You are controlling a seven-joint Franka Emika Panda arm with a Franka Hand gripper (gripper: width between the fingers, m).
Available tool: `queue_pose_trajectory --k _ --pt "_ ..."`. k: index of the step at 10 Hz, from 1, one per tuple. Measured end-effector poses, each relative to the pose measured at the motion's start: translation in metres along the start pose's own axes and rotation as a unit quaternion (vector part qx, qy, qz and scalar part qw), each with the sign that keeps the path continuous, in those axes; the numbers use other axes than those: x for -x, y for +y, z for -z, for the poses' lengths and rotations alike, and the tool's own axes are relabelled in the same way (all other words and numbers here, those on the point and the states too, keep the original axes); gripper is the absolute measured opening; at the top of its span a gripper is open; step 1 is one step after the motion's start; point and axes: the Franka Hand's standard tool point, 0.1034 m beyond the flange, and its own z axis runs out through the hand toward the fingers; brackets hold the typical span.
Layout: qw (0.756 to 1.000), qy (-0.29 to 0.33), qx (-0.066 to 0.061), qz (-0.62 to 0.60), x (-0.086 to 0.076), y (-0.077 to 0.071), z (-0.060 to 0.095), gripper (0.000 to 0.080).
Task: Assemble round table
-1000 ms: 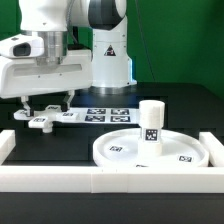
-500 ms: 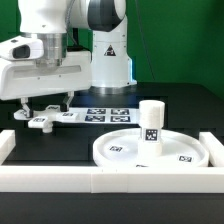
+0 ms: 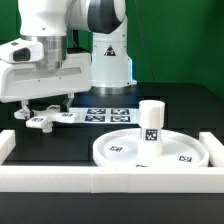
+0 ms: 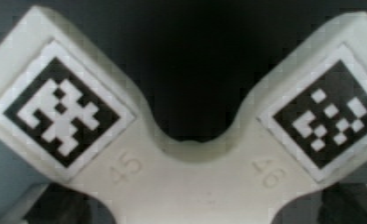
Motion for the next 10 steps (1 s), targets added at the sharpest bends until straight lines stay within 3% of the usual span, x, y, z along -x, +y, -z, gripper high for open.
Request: queue_pose_trajectory --k 7,8,10 --pt "1.0 -0.006 -0.005 0.0 0.0028 -0.0024 -0.0082 0.0633" --pt "1.0 -0.006 -0.005 0.0 0.0024 -0.0022 -0.0077 0.0457" --pt "1.0 -0.005 -0.004 0.0 0.0015 -0.0017 -0.0069 0.0446"
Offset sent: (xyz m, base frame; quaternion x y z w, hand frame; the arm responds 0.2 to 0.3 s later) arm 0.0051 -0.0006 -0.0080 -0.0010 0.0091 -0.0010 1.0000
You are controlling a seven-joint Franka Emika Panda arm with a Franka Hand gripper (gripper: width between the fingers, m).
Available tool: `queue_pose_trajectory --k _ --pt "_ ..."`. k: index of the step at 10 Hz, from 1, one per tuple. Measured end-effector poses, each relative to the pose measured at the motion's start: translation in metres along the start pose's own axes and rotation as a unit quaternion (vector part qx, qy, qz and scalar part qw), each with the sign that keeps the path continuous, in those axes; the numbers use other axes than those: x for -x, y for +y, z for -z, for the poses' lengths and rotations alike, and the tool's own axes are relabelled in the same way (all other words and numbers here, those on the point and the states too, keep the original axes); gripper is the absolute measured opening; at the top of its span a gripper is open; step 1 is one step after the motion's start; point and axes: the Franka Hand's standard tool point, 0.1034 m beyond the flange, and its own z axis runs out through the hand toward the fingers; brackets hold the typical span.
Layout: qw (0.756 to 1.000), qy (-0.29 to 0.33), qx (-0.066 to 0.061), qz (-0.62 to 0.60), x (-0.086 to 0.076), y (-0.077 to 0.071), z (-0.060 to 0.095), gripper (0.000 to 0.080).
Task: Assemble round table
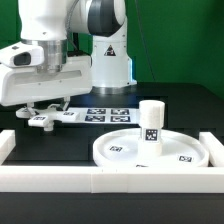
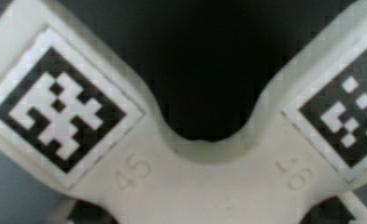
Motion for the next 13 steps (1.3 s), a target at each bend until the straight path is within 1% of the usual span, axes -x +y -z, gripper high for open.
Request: queue_pose_trajectory --k 1,3,4,5,6,8,9,10,11,12,13 --pt "1.0 0.001 0.0 -0.001 -0.004 0.0 0.003 0.0446" --pt "1.0 0.01 0.005 -0.004 -0.021 -0.005 0.015 0.0446" --pt "1.0 0.014 0.007 -0.013 -0.032 -0.011 0.02 0.0446" --pt "1.0 0.016 0.005 -0.023 -0.044 -0.019 0.027 0.0446" --pt "0.999 0.018 0.0 -0.049 -0.059 -0.027 0.039 0.0446" --pt "0.996 0.029 -0.005 -0.084 -0.099 -0.044 0.078 0.0448" --pt "0.994 0.023 -0.015 -0.108 -0.113 -0.049 0.089 0.0448" --pt "0.989 0.019 -0.021 -0.147 -0.133 -0.055 0.099 0.0448" --pt "0.986 0.023 -0.022 -0.163 -0.161 -0.06 0.11 0.0448" --pt "0.982 0.026 -0.02 -0.184 -0.187 -0.063 0.117 0.0448" --pt "0.982 0.03 -0.019 -0.185 -0.201 -0.065 0.118 0.0448"
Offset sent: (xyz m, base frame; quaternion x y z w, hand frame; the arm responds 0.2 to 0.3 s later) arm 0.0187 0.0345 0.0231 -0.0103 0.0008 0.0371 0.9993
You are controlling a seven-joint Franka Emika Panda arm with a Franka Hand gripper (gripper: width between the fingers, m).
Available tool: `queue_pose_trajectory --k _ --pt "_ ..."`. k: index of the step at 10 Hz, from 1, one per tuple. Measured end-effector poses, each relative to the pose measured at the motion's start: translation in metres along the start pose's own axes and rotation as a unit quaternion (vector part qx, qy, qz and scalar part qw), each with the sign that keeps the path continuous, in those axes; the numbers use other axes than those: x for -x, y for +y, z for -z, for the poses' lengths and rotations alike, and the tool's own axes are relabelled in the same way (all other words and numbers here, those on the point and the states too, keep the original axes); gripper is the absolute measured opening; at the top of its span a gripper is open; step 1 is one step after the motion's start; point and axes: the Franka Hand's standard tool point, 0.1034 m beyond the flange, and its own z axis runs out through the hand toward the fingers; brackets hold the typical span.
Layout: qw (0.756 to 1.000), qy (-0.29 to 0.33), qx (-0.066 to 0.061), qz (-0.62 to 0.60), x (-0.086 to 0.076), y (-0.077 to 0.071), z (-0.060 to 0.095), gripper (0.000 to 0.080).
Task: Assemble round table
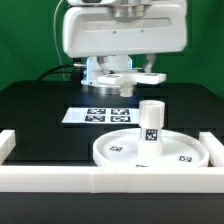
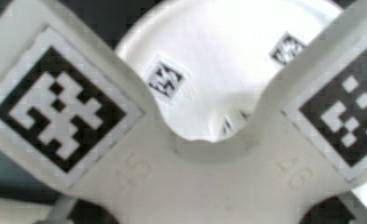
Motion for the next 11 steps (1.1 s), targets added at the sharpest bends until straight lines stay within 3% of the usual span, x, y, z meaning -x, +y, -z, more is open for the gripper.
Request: queue_pose_trajectory --k 5,7,11 --pt "1.0 -0.003 0.0 0.0 0.003 0.001 -0.003 0.0448" --pt "1.0 -0.007 0.0 0.009 -0.01 -0.019 0.001 0.0448" --pt "1.0 -0.014 -0.001 0.015 -0.006 -0.027 -0.013 0.0448"
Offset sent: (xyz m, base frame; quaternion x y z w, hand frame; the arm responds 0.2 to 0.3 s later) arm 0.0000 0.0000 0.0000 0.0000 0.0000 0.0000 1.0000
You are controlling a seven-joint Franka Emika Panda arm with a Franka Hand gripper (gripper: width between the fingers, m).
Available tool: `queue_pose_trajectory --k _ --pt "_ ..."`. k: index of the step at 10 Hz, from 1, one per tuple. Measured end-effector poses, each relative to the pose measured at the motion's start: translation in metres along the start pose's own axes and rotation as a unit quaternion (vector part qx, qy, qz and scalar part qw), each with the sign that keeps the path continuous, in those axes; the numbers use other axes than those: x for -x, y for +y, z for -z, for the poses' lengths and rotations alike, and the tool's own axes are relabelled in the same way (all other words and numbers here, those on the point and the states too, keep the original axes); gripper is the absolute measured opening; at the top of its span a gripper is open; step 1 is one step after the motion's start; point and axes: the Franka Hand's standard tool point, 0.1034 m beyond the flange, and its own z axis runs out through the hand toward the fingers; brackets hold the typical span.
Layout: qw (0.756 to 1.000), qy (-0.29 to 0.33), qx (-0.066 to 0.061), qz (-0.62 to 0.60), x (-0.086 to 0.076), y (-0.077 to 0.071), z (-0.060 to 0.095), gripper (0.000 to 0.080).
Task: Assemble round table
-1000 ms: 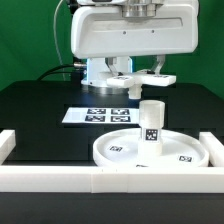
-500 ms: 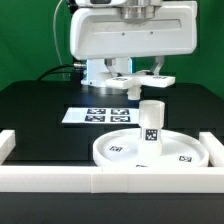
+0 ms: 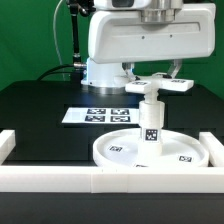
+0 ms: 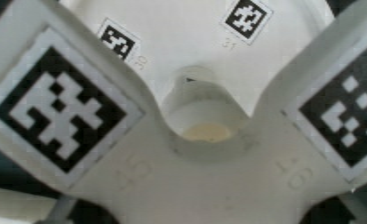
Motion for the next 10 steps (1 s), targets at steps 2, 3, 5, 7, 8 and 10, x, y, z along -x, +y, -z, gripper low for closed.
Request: queue_pose_trajectory --k 2,3,5,7,8,10 --pt "1.0 0.0 -0.001 0.002 0.0 -0.005 -0.001 0.0448" --pt "1.0 -0.001 -0.001 0.003 -0.001 -0.006 -0.001 0.0448" --pt "1.0 -0.007 -0.002 0.005 0.001 -0.006 -0.01 0.0448" --pt "1.0 -0.009 -0.001 0.005 0.003 -0.006 -0.017 0.0448" --pt "1.0 -0.01 -0.001 0.005 0.004 -0.005 -0.02 0.0448" --pt "1.0 0.0 0.002 0.011 0.001 -0.001 -0.02 0.0448"
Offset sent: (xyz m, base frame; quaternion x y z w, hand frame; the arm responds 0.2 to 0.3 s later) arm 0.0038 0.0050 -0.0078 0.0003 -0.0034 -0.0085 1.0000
